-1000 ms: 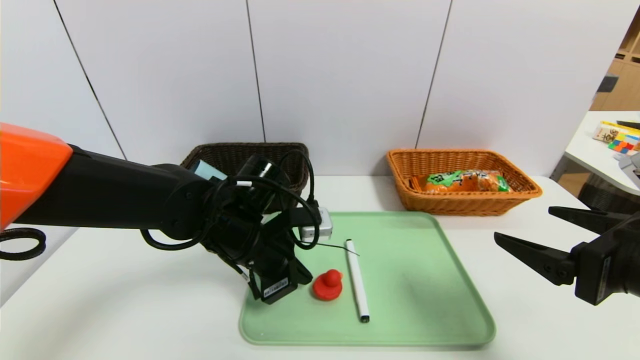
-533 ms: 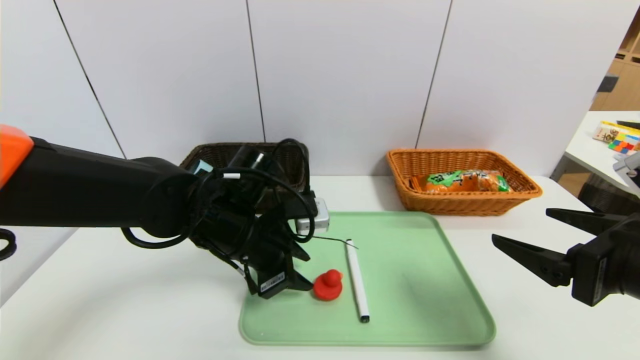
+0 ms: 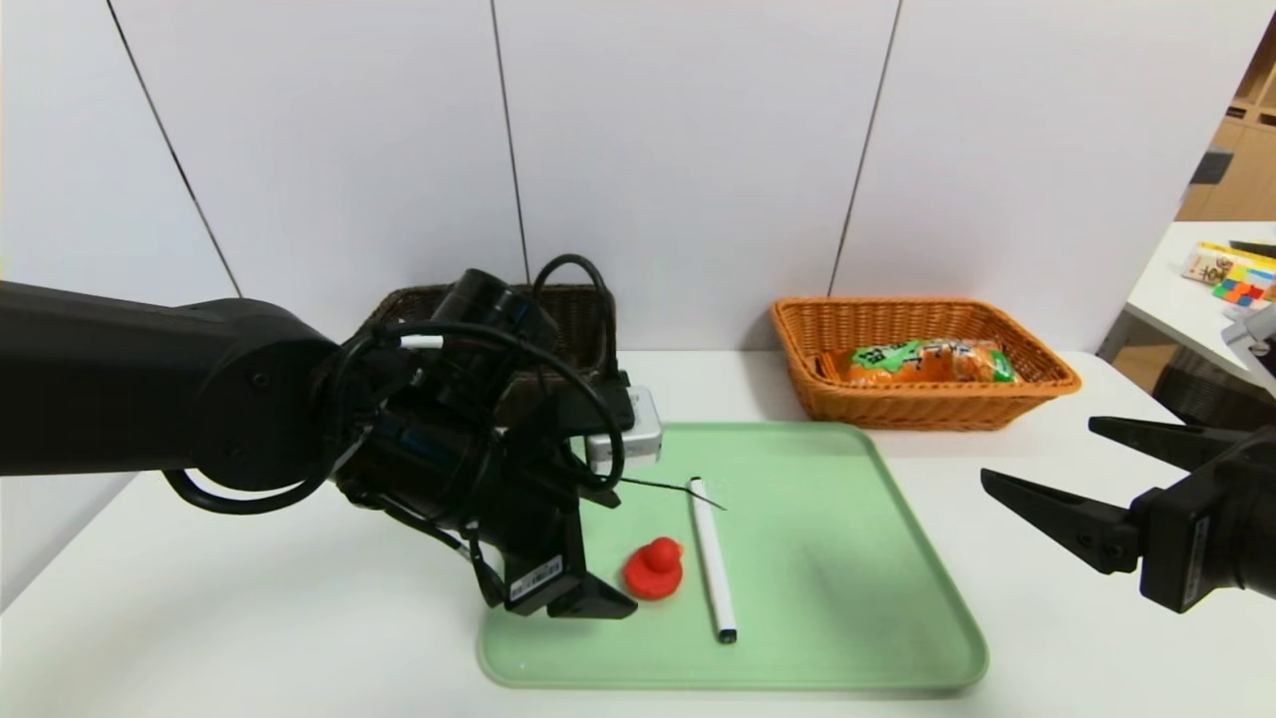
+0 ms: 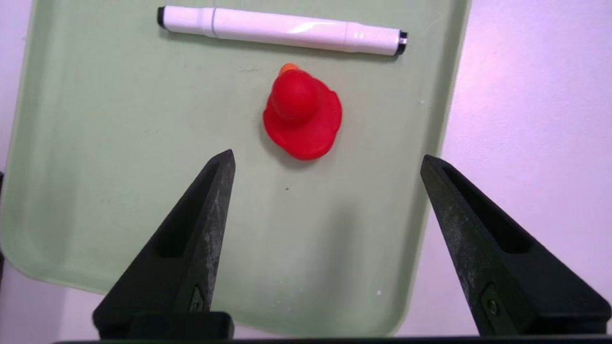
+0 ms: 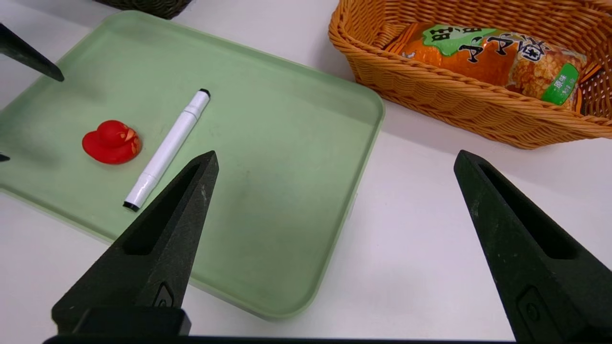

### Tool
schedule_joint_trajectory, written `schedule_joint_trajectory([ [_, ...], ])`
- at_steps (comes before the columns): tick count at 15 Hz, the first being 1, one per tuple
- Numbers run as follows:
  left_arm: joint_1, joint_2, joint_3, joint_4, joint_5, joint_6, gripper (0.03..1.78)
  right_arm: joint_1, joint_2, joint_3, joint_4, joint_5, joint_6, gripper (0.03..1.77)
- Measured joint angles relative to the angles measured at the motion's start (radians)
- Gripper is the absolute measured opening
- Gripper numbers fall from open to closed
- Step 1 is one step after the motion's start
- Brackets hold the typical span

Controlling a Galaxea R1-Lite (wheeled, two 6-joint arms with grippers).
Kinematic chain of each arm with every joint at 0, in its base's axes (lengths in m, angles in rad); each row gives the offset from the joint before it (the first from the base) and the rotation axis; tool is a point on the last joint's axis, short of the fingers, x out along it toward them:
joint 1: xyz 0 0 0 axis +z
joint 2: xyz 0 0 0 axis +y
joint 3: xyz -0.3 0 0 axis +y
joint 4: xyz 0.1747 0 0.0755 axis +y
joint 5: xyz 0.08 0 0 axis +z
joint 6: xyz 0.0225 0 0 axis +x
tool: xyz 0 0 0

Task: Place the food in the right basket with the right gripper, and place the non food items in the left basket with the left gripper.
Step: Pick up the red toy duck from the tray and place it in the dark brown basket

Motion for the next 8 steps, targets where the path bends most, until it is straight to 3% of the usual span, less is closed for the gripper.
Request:
schedule_joint_trajectory([
  [8,-0.033,0.072,-0.039,-0.006,0.005,-0.007,1.6,0.0,-0.006,-0.003,0.0,0.0,0.0,1.7],
])
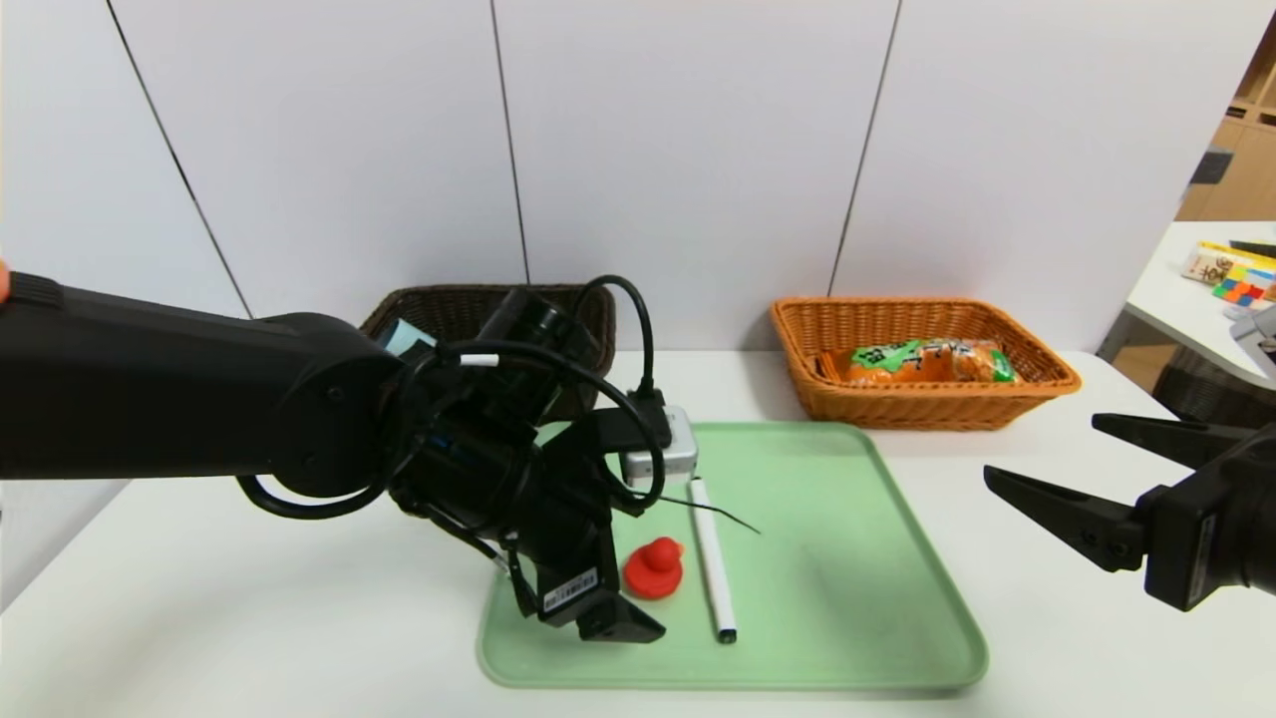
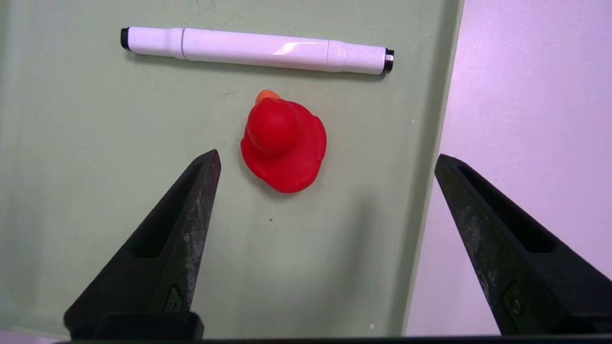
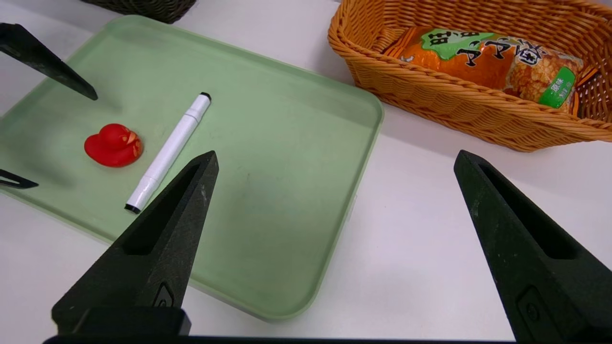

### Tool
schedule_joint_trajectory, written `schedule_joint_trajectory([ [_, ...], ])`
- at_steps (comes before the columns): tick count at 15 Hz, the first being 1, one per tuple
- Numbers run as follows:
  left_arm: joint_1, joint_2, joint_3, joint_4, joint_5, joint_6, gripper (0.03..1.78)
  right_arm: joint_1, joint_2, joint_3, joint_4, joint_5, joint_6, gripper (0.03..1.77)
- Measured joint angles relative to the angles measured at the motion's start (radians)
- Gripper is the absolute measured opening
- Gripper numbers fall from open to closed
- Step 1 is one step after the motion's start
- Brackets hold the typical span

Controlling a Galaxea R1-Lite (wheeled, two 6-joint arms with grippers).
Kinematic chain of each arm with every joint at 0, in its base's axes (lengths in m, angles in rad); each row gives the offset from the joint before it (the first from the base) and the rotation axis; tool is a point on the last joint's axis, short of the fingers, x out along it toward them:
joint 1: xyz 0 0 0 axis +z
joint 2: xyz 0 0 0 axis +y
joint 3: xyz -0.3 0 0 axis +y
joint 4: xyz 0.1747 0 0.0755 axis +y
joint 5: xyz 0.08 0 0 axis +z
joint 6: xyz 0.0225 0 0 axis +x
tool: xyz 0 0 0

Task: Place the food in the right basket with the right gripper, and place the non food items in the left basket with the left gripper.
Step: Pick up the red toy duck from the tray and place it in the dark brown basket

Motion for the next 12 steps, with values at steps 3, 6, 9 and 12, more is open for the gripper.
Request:
schedule_joint_trajectory([
  [3,0.0,0.039,-0.019,-0.005,0.001,-0.004,1.63,0.0,0.0,-0.001,0.0,-0.001,0.0,1.7],
  [6,0.005,0.074,-0.039,-0.006,0.018,-0.021,1.66,0.0,0.0,-0.001,0.0,0.0,0.0,1.7],
  [9,0.021,0.101,-0.049,-0.006,0.021,-0.023,1.67,0.0,0.0,-0.001,0.0,0.0,0.0,1.7],
  [12,0.024,0.119,-0.05,-0.006,0.022,-0.023,1.67,0.0,0.0,0.0,0.0,0.0,0.0,1.7],
])
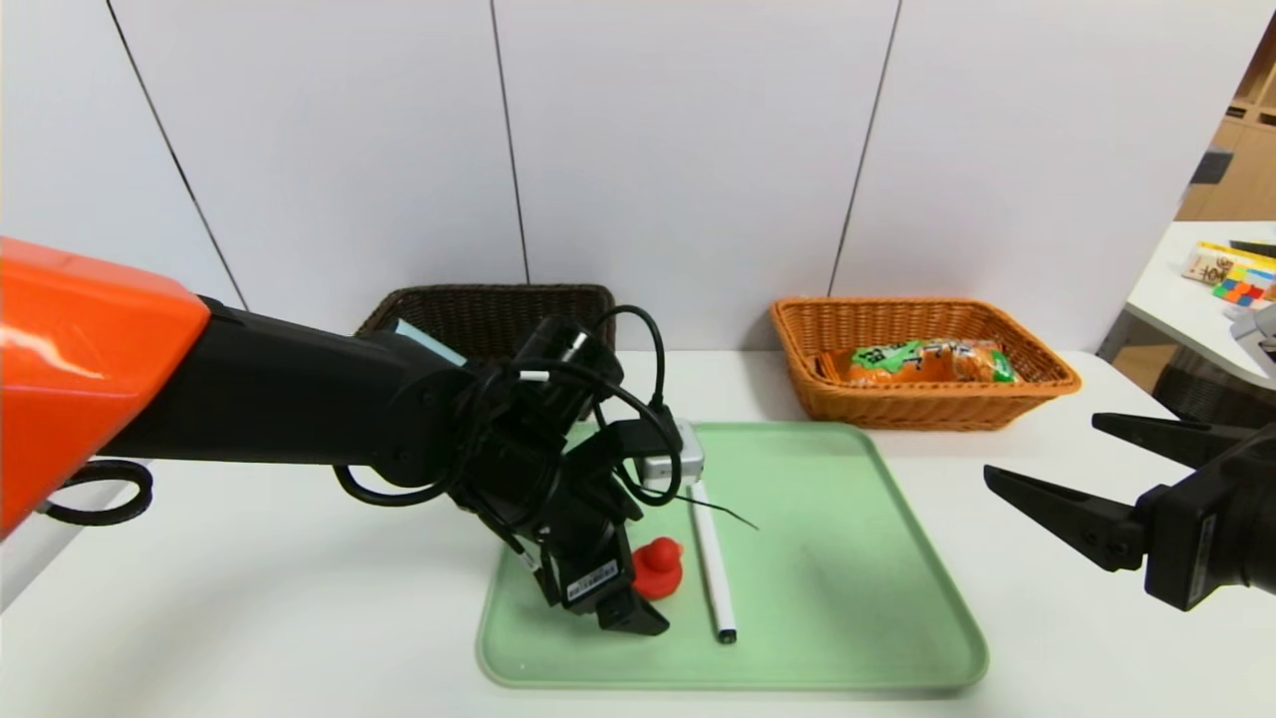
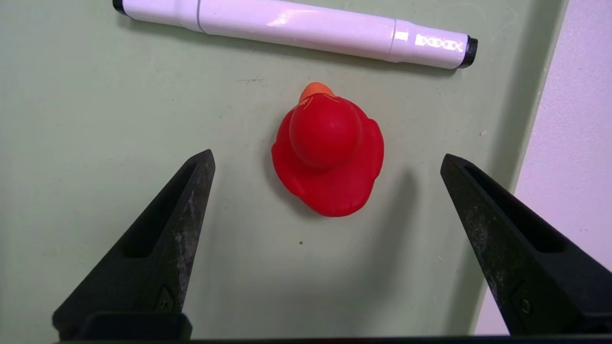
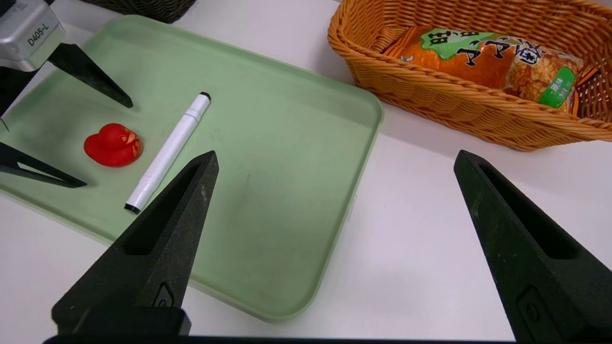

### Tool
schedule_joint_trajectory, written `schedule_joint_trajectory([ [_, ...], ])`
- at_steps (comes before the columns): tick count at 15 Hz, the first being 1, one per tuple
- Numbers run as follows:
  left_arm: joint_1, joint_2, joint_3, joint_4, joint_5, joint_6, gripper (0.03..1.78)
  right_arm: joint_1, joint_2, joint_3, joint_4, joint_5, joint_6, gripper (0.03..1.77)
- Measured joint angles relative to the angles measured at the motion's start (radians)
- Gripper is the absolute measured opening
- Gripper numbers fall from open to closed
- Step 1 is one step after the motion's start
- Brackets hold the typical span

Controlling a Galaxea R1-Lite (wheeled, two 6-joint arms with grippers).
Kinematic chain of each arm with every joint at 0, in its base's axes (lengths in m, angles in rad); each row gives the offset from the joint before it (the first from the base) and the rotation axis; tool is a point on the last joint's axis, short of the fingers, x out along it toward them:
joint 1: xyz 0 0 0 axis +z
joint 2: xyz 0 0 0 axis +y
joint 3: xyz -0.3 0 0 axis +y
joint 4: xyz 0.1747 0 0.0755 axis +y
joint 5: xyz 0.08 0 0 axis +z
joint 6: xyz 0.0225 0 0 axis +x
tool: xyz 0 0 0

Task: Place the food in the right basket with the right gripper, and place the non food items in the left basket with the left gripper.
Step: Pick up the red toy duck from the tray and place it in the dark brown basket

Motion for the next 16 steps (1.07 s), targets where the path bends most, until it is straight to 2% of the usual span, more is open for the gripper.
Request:
schedule_joint_trajectory([
  [16,0.009,0.063,-0.051,0.008,0.028,0.0,1.69,0.0,-0.007,0.007,0.0,0.001,0.001,1.7],
])
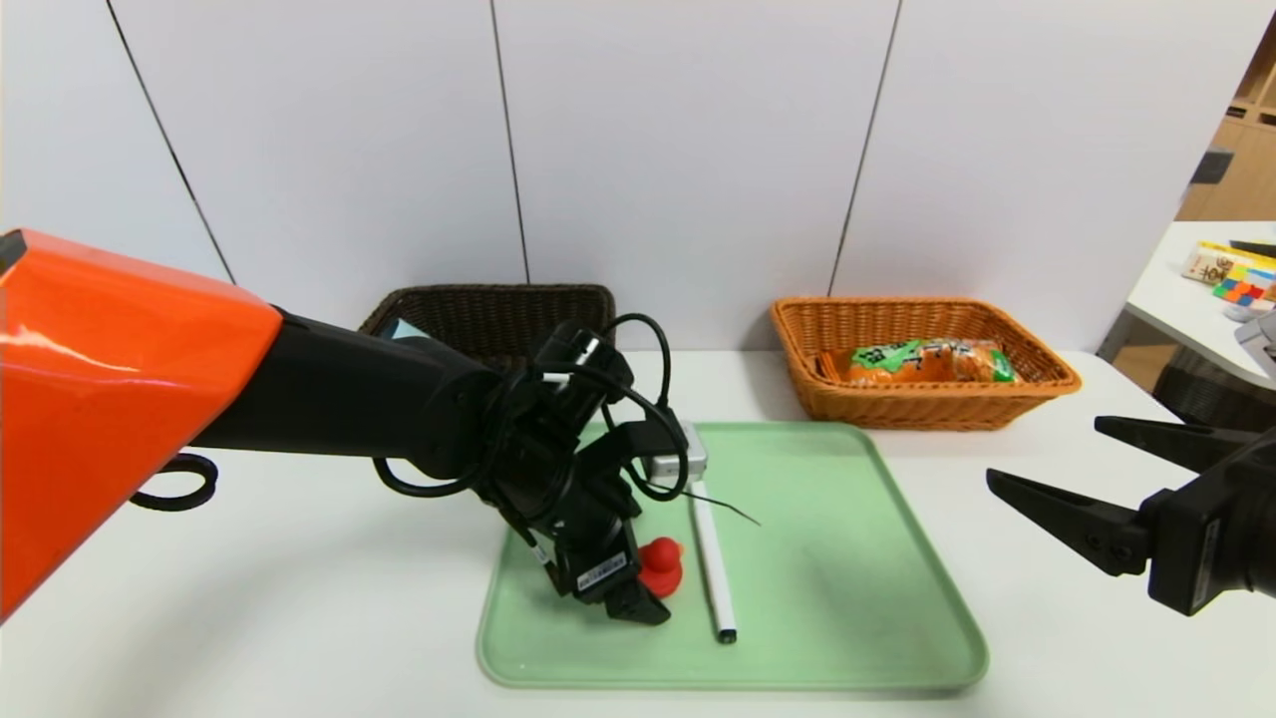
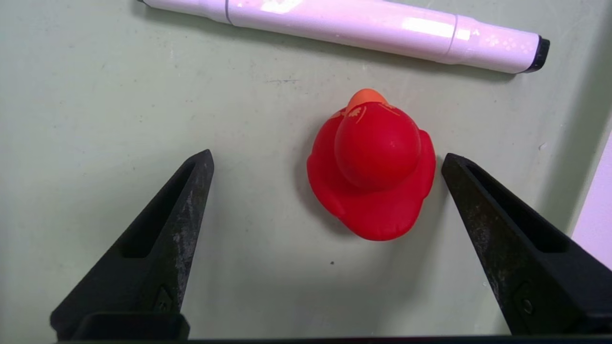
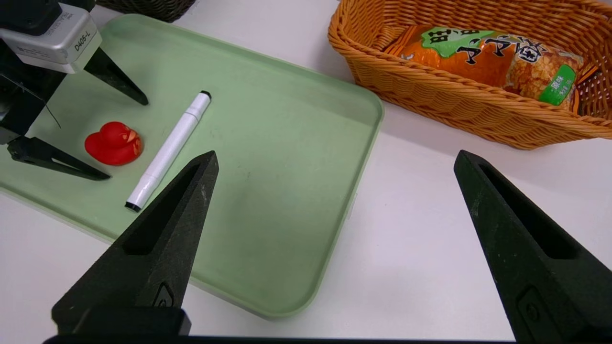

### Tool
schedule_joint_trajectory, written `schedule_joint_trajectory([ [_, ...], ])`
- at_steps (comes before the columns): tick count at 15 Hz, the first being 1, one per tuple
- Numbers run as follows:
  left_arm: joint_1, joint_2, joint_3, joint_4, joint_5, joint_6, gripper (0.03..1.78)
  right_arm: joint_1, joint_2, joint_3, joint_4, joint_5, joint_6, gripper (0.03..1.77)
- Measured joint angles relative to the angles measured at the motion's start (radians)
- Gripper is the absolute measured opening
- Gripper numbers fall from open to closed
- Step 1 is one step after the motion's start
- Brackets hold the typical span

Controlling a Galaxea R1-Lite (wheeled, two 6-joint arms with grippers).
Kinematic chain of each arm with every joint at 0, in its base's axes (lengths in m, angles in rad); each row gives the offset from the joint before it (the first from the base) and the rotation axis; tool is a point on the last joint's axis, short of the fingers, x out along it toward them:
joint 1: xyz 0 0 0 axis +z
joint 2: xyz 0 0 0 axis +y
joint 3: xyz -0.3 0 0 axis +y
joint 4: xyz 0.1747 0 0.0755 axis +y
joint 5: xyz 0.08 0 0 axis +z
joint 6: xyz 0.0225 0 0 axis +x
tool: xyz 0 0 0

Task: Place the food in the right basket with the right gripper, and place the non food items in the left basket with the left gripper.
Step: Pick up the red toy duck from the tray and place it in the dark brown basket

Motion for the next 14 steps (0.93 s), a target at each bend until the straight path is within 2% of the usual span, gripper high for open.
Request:
schedule_joint_trajectory([
  [6,0.0,0.002,-0.001,0.001,0.0,0.0,1.69,0.0,0.0,0.001,0.0,0.0,0.0,1.7],
  [8,0.0,0.001,0.0,0.002,0.001,0.0,1.33,0.0,0.0,0.001,0.0,0.001,0.0,1.7],
  [10,0.0,0.001,0.001,0.003,-0.001,0.0,1.06,0.0,-0.001,0.001,0.0,0.001,0.0,1.7],
  [12,-0.001,0.0,0.002,0.003,-0.002,0.0,0.84,0.0,-0.001,0.002,0.001,0.0,0.0,1.7],
  [14,-0.001,-0.004,0.003,0.003,-0.002,0.0,0.73,0.0,-0.002,0.004,0.0,-0.001,0.0,1.7],
])
